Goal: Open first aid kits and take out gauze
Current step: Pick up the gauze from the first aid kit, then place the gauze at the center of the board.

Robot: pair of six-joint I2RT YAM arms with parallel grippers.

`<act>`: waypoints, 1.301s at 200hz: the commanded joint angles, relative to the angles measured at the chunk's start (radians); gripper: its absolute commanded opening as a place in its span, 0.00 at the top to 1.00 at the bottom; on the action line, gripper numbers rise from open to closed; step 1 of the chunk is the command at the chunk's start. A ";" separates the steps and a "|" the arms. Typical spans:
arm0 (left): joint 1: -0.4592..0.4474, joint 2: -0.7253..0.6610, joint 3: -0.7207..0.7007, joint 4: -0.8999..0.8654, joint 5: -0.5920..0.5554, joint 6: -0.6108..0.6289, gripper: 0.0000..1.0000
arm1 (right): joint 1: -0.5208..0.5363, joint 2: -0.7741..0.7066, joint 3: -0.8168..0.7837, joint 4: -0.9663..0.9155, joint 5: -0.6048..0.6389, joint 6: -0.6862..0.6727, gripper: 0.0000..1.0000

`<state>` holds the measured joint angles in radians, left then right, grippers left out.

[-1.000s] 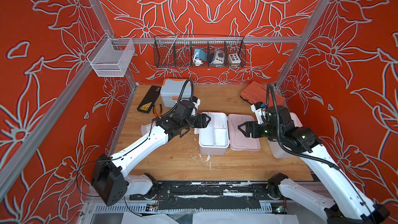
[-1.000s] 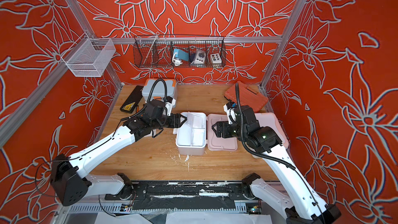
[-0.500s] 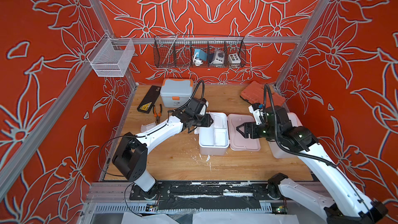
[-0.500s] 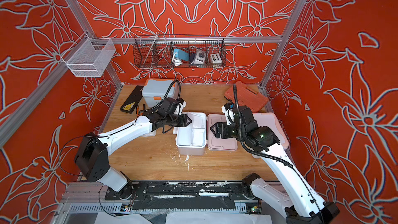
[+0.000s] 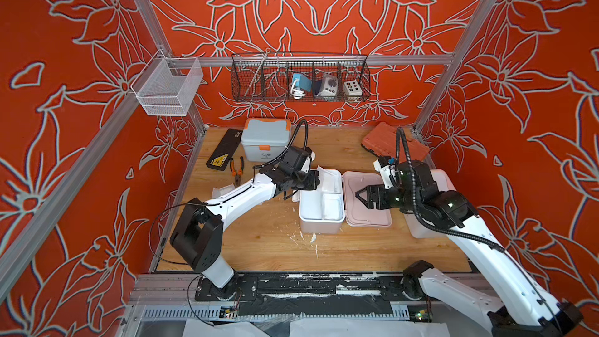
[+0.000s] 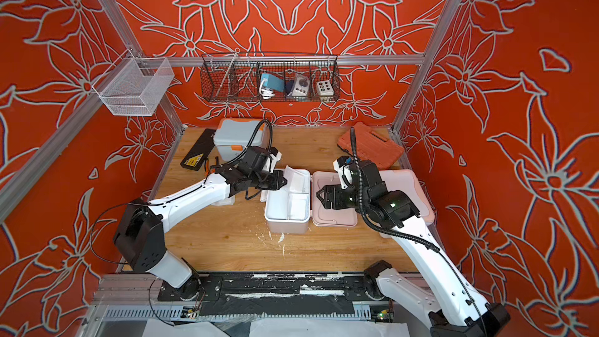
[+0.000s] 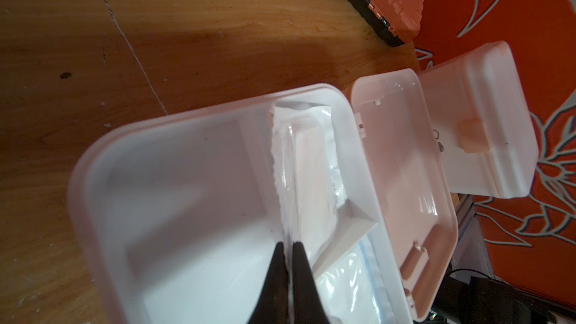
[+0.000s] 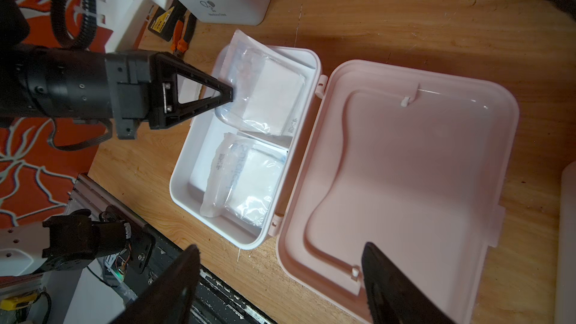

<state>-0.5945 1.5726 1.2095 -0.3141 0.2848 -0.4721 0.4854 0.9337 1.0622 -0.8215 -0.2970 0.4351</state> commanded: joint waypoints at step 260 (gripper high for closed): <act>0.456 -0.611 -0.519 -0.437 -0.291 -0.264 1.00 | 0.004 -0.001 -0.056 0.056 -0.047 -0.019 0.18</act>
<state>-0.1448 0.9356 0.6926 -0.6956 0.0803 -0.7055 0.4854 0.9340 1.0233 -0.7845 -0.3336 0.4278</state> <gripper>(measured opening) 0.047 0.823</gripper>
